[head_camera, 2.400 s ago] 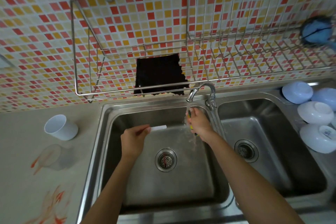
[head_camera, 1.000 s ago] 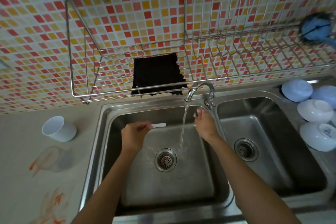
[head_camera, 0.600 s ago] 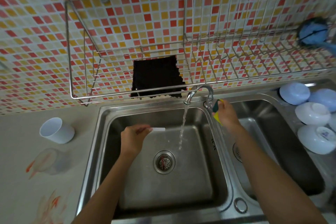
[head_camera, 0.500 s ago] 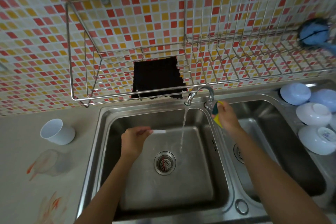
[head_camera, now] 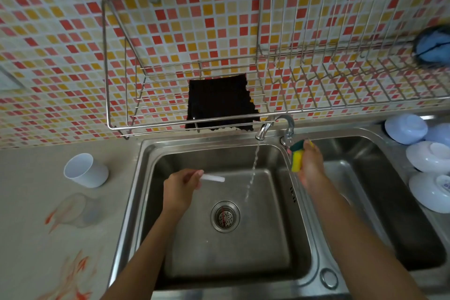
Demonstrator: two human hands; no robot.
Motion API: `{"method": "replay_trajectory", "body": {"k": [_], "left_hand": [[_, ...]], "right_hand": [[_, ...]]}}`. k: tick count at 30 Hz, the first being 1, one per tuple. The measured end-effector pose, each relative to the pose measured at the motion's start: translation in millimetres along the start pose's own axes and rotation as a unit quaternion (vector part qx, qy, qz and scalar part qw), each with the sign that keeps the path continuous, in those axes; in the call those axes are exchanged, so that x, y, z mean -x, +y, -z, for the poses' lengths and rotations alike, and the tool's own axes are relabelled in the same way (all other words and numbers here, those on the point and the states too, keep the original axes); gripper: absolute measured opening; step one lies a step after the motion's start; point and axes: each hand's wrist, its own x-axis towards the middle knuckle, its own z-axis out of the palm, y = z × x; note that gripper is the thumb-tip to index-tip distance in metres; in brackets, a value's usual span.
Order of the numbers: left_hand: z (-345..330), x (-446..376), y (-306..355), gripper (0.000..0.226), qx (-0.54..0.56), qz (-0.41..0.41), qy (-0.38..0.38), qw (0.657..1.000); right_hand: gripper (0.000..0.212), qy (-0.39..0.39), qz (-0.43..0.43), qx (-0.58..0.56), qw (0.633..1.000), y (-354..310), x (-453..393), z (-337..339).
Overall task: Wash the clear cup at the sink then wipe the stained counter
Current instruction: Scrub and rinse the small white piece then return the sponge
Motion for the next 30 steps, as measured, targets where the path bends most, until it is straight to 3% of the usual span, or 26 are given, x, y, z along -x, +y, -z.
{"method": "replay_trajectory", "body": {"k": [2, 4, 6, 9, 12, 18, 22, 26, 30], "left_hand": [[-2.0, 2.9, -1.6, 0.011, -0.013, 0.006, -0.002, 1.000], [-8.7, 9.3, -2.8, 0.010, -0.045, 0.001, -0.027, 0.999], [-16.5, 18.9, -1.7, 0.012, -0.092, -0.041, -0.046, 0.994], [-25.0, 31.3, -6.6, 0.014, -0.141, -0.112, -0.007, 0.984], [-23.7, 41.5, -25.1, 0.013, -0.228, -0.101, -0.037, 0.968], [-8.4, 61.4, -40.5, 0.012, -0.264, -0.133, -0.001, 0.955], [7.0, 69.3, -31.9, 0.011, -0.214, -0.089, -0.001, 0.973], [36.4, 59.2, -21.5, 0.014, -0.151, -0.081, 0.034, 0.985], [83.8, 43.1, -2.1, 0.015, -0.096, -0.101, 0.062, 0.988]], "right_hand": [[0.020, 0.024, 0.038, 0.135, 0.990, 26.0, 24.9, -9.4], [0.015, -0.025, 0.079, 0.251, 0.965, 56.9, 53.4, -18.4], [0.010, -0.083, 0.132, 0.304, 0.940, 82.1, 80.1, -27.2], [0.016, -0.107, 0.237, 0.376, 0.889, 107.1, 102.8, -29.4], [0.018, -0.111, 0.189, 0.498, 0.839, 129.1, 107.8, -20.7], [0.024, -0.109, 0.188, 0.541, 0.813, 120.4, 124.9, -9.6], [0.034, -0.076, 0.195, 0.502, 0.839, 99.7, 162.4, -22.2], [0.023, -0.086, 0.330, 0.422, 0.840, 43.3, 221.7, -67.6], [0.024, -0.110, 0.462, 0.303, 0.826, -26.8, 276.9, -131.4]]}}
